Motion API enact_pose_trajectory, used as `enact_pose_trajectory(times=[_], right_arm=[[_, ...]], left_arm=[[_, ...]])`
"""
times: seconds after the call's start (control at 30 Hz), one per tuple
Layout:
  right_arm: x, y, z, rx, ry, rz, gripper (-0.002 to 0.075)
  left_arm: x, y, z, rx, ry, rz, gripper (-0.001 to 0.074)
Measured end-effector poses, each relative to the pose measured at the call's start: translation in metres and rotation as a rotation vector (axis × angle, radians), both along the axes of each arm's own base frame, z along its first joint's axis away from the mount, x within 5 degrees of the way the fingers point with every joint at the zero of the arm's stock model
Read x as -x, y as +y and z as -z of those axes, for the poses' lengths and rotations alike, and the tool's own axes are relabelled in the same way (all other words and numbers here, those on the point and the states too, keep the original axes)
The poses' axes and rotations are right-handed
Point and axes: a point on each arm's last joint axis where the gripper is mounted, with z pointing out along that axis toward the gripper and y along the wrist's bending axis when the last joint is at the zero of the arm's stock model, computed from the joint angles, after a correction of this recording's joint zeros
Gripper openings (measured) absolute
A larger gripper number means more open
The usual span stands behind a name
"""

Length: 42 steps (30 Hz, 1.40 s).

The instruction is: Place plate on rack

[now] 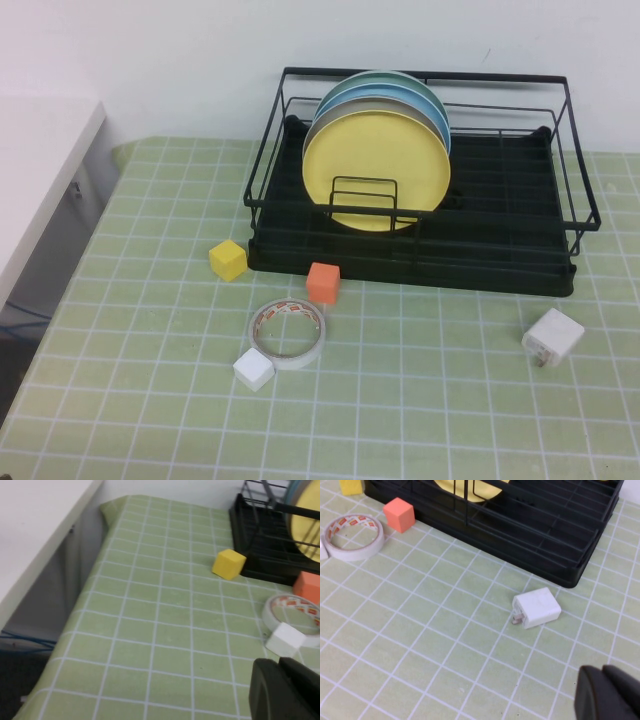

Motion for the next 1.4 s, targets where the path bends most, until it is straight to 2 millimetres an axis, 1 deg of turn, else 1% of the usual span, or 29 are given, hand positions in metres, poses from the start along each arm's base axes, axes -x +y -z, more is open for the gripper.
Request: enact_pose_trajectory(times=[0.13,0.33,0.6,1.4], right_arm=[[0.0001,-0.0001,0.0001,0.001,0.002,0.001,0.0],[0.0001,-0.0001,0.0001,0.001,0.002,0.001,0.0],[0.0001,-0.0001,0.0002,-0.005,0.004,0.005,0.0],[0.0001,-0.0002,0.0003,-0.01,0.007,0.01,0.0]], left_arm=[[0.0003,-0.0013,0.0001,-0.006,0.0,0.027,-0.0001],[0.0003,-0.0008,0.0004,-0.004,0.004,0.023,-0.0001],[0.0006,-0.0012,0.0007,-0.039,0.001,0.051,-0.0001],[0.001,-0.002,0.0006,-0.048,0.003,0.088,-0.0001]])
